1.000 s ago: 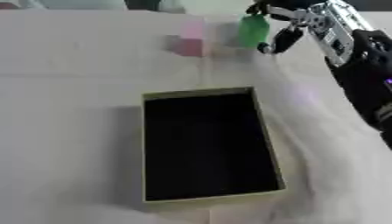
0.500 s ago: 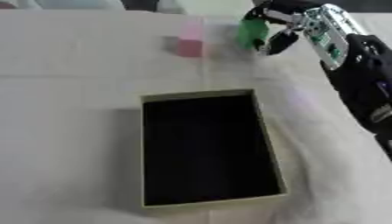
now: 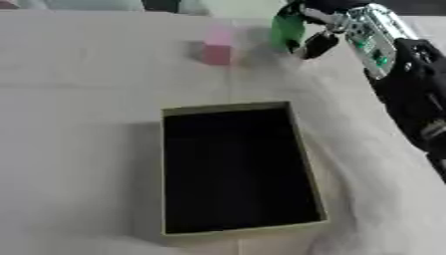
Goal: Pick up objects on the table and place them in the box.
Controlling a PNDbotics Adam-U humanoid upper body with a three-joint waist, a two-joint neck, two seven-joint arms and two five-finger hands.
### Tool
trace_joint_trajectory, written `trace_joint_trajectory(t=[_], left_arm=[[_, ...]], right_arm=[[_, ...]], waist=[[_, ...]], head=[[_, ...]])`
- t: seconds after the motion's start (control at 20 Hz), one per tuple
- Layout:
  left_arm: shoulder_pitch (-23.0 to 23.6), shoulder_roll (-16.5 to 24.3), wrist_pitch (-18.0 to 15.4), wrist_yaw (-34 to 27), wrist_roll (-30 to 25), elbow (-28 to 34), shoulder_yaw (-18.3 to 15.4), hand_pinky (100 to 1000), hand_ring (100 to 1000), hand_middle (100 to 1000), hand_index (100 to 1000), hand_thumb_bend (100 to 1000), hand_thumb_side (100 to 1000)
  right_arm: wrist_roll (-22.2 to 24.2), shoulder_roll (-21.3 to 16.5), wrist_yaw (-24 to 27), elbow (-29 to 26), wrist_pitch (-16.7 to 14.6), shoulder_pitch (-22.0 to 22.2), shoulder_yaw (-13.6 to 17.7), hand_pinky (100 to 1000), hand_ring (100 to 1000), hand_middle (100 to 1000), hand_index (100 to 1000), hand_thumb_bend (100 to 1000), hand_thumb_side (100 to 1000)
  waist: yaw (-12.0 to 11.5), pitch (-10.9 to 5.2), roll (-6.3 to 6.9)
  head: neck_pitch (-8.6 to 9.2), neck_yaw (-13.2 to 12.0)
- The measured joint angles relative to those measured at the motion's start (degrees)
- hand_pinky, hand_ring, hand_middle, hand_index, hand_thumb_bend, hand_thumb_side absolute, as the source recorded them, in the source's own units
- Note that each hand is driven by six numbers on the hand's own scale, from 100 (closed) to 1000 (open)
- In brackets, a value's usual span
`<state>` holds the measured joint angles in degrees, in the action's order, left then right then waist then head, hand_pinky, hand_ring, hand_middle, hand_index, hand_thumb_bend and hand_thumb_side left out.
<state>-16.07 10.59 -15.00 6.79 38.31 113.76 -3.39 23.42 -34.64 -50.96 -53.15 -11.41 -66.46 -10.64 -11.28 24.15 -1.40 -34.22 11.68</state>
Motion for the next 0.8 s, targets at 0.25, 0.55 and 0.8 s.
trace_joint_trajectory(t=[0.25,0.55,0.8], left_arm=[[0.4,0.0,0.2,0.0,0.0,0.0,0.0,859,610,625,797,509,951],[0.9,0.1,0.3,-0.1,0.1,0.0,0.0,858,610,623,795,507,949],[1.0,0.1,0.4,-0.2,0.1,0.0,0.0,857,610,623,793,505,948]], right_arm=[[0.5,-2.1,2.2,-6.3,-0.3,1.5,-1.9,712,691,522,673,125,100],[2.3,-6.0,7.5,-18.1,0.7,4.3,-5.3,702,682,492,671,166,100],[3.7,-11.0,12.4,-32.4,2.3,9.4,-7.6,689,667,473,668,228,100]], waist=[[0.7,-1.49,-0.11],[1.5,-3.10,-0.16],[1.8,-3.85,-0.25]], head=[[-0.82,-0.7],[-2.05,-2.0],[-2.75,-2.9]])
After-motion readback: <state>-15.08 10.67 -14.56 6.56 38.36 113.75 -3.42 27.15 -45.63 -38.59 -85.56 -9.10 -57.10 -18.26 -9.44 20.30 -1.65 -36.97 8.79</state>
